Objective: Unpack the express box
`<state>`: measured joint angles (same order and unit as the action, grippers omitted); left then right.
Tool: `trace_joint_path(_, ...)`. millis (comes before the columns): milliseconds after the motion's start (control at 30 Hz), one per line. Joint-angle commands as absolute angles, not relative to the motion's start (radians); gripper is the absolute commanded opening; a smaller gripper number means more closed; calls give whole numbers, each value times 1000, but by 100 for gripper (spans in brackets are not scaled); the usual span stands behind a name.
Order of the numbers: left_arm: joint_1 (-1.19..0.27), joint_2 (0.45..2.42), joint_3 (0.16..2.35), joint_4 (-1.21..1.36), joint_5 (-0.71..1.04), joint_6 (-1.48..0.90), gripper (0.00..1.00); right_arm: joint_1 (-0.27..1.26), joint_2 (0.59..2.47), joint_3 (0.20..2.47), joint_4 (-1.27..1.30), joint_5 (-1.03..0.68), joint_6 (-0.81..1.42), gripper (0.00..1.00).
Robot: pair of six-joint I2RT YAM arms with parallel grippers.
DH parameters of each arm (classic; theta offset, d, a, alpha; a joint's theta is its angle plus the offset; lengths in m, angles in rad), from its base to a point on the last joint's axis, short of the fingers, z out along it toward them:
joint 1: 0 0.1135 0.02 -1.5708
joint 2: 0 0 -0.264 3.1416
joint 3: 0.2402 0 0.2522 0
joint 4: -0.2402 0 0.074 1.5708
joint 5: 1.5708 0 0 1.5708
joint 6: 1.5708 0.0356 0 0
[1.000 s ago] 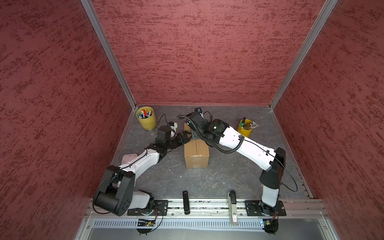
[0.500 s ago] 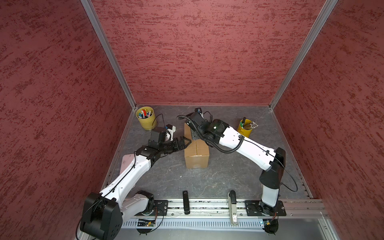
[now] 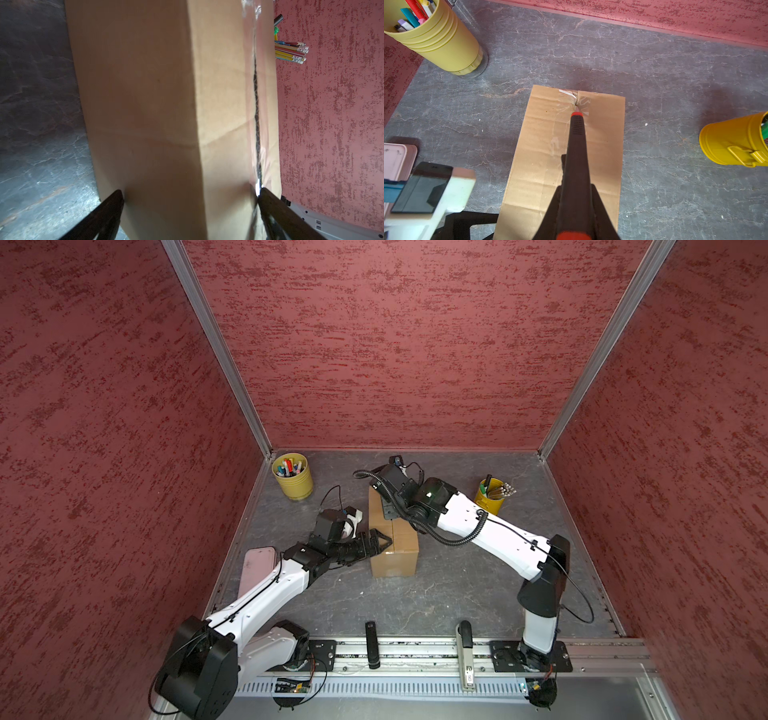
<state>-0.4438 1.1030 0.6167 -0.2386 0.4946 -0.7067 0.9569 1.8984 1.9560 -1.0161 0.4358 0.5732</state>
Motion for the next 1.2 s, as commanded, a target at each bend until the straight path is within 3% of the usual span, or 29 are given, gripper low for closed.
trace_joint_path(0,-448,1124,589,-209,435,-742,99,969,1922,1967,-1127,385,603,0)
trace_joint_path(1167,-437,1178,575,-106,365,-803,97,1012,1899,1927,-1174,374,663,0)
